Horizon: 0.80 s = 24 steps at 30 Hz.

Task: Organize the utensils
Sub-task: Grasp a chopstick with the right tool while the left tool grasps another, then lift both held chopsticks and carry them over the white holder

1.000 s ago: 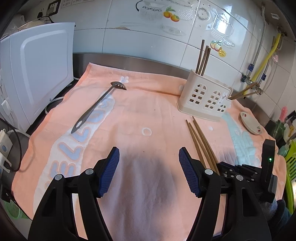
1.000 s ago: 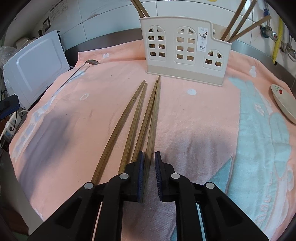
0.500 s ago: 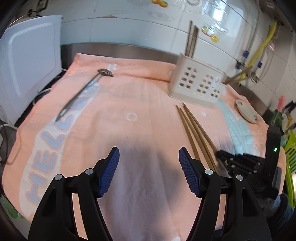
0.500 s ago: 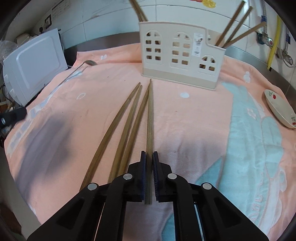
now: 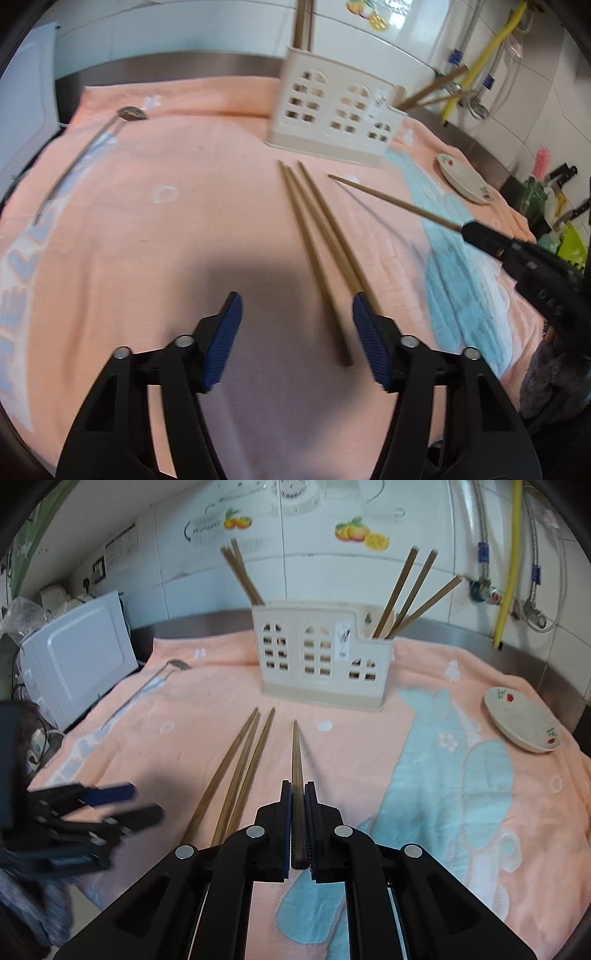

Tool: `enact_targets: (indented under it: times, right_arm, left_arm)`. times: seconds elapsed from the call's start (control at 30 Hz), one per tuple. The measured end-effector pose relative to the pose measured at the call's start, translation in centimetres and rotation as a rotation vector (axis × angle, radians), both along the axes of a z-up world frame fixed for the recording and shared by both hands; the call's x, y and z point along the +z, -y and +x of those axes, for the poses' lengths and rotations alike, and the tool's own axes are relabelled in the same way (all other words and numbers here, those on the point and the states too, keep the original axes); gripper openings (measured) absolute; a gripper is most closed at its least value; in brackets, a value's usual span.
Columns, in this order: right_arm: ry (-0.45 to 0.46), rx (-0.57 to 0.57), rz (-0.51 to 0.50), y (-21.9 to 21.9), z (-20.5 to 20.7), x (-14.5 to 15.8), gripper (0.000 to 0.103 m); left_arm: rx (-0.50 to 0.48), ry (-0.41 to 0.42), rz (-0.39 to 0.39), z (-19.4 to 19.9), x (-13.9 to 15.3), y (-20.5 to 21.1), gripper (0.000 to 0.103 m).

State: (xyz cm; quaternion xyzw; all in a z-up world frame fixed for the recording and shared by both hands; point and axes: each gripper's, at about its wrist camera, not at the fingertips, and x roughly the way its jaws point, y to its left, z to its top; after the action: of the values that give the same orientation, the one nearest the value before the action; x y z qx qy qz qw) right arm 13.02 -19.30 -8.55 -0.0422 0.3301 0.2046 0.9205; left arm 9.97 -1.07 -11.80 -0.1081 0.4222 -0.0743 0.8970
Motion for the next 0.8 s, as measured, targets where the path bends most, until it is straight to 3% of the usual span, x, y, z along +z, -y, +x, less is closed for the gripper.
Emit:
enact_targets:
  times: [0.2, 0.33, 0.57, 0.7, 0.8]
  right_arm:
    - [0.036, -0.003, 0.021, 1.0, -0.8, 1.4, 0.007]
    - [0.04, -0.007, 0.025, 1.5, -0.9, 1.6, 0.007]
    - [0.041, -0.009, 0.03, 1.8, -1.0, 1.6, 0.007]
    - [0.047, -0.007, 0.029, 1.9, -1.0, 1.9, 0.007]
    - [0.054, -0.005, 0.032, 2.0, -1.1, 2.4, 0.007]
  left_arm:
    - [-0.035, -0.033, 0.005, 1.5, -1.3, 2.0, 0.03]
    - [-0.026, -0.047, 0.019, 2.3, -1.9, 2.4, 0.024]
    - [-0.011, -0.061, 0.057, 3.2, -2.4, 2.8, 0.022]
    - [-0.011, -0.061, 0.124, 3.4, -2.4, 3.5, 0.013]
    - [-0.017, -0.066, 0.131, 3.6, -2.2, 3.4, 0.009]
